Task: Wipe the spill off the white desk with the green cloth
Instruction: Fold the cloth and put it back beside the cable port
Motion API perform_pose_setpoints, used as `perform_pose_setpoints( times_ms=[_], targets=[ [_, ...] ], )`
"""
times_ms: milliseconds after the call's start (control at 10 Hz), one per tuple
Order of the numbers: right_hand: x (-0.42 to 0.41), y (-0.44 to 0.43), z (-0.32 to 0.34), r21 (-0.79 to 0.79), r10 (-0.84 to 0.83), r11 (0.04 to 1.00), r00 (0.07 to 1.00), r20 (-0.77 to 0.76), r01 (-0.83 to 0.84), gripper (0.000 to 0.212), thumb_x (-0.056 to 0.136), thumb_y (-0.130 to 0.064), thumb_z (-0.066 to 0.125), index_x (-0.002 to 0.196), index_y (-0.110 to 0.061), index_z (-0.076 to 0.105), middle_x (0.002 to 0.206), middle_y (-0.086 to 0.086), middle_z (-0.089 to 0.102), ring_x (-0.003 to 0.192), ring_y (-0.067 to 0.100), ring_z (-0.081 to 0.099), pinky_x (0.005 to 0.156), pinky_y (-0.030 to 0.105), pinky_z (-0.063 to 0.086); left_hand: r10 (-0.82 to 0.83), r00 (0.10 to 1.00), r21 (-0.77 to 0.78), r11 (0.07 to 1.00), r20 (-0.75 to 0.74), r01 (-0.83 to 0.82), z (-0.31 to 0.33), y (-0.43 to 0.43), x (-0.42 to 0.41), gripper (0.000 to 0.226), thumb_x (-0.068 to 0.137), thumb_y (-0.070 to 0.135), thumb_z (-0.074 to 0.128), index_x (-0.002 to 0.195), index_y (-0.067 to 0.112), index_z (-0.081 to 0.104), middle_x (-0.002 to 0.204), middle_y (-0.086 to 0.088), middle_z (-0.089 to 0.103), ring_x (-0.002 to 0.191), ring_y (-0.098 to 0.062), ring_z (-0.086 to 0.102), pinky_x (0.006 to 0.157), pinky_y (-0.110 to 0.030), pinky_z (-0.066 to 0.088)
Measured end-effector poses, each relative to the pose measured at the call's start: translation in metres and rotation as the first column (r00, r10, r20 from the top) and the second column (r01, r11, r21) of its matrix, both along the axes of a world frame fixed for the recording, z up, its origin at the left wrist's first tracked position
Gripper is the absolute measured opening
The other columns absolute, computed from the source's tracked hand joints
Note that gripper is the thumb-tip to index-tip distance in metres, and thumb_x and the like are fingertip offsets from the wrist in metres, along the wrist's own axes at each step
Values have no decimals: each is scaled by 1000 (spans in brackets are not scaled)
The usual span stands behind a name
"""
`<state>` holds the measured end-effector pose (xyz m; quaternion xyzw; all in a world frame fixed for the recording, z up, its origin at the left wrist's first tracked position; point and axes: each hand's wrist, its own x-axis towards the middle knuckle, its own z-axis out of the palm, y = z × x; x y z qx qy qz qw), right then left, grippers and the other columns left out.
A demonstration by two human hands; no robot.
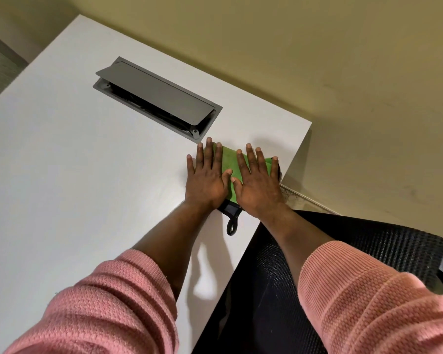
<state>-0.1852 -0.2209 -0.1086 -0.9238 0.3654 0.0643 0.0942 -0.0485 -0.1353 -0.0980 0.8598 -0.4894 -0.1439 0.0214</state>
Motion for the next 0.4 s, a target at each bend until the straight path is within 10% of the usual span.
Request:
perform_pose_setpoints(
  times_ms=[400],
  targets=[
    [-2, 10, 44, 68, 54, 996, 999, -1, -53, 78, 103, -61, 13, 166, -20, -10, 175, 8, -15, 161, 28, -13, 125, 66, -3, -8, 999, 32, 999, -48, 9, 49, 24, -8, 73, 106, 60, 11, 162, 21, -14, 171, -5, -22, 157, -25, -23, 127, -55, -9]
  ],
)
